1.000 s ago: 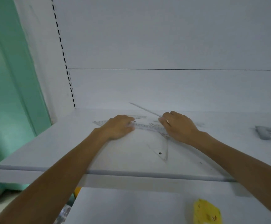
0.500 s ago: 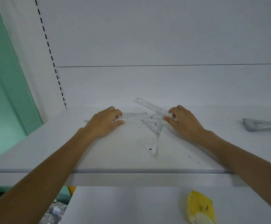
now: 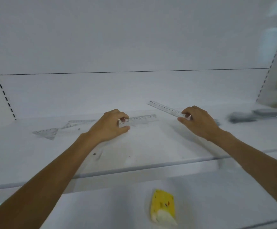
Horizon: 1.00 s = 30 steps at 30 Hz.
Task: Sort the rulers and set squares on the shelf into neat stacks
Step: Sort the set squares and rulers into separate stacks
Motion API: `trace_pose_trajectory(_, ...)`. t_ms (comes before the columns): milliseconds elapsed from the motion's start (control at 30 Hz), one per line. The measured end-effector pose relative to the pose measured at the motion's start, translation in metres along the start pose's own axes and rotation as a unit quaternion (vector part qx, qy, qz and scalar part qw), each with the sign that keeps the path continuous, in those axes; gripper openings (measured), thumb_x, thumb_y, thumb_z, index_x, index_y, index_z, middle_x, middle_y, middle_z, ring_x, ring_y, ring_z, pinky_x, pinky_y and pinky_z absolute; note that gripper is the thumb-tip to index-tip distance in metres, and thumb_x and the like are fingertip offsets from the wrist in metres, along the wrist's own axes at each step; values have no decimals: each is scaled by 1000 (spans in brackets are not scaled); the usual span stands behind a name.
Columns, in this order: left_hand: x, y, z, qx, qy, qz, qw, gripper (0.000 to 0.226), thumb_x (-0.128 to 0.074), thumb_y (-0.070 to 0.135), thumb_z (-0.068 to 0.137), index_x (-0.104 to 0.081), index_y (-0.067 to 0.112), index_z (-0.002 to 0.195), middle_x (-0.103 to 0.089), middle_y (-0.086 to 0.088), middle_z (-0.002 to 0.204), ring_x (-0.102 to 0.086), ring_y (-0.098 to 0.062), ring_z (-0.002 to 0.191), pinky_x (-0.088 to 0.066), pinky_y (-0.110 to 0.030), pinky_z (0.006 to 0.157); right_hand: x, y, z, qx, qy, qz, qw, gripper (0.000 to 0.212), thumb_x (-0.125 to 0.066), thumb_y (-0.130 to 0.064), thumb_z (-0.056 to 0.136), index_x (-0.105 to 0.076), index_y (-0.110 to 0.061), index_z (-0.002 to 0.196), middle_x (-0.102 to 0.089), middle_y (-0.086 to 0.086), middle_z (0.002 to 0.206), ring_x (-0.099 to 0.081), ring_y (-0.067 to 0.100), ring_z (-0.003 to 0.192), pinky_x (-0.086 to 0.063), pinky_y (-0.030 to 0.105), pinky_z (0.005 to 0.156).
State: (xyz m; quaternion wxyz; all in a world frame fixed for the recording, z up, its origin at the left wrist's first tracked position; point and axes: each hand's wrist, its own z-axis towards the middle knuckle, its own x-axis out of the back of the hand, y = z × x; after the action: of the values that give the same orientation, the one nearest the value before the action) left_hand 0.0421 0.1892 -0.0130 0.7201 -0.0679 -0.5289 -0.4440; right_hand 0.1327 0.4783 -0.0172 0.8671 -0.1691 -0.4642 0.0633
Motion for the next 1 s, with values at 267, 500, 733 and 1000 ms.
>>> trace_pose_trajectory(267, -84, 159, 43, -100, -40, -43, 993, 30, -64, 32, 82, -61, 23, 111, -54, 9, 96, -53, -11, 78, -46, -29, 79, 86, 138, -50, -74, 23, -57, 995, 29, -54, -37, 89, -58, -15, 108, -59, 2, 96, -53, 16, 80, -41, 29, 67)
trace_pose_trajectory(500, -154, 247, 73, -132, -38, -86, 987, 31, -63, 35, 82, -61, 27, 112, -56, 12, 92, -53, -10, 77, -46, -28, 77, 156, 229, -89, -115, 42, -85, 989, 37, -55, -36, 89, -58, -13, 117, -53, -4, 94, -50, 14, 84, -41, 29, 75)
trace_pose_trajectory(733, -202, 296, 109, -149, -80, -105, 980, 33, -64, 36, 82, -61, 22, 112, -56, 17, 89, -54, -7, 72, -48, -29, 77, 169, 291, -96, -136, 44, -64, 988, 36, -55, -26, 90, -54, -10, 123, -59, 5, 105, -49, 16, 91, -40, 29, 82)
trace_pose_trajectory(1000, -225, 320, 172, -164, -67, -126, 976, 27, -67, 33, 81, -64, 20, 105, -63, 6, 96, -54, -7, 80, -46, -26, 79, 170, 346, -65, -149, 52, -55, 986, 35, -57, -21, 90, -56, -8, 122, -61, 8, 109, -54, 22, 102, -38, 27, 82)
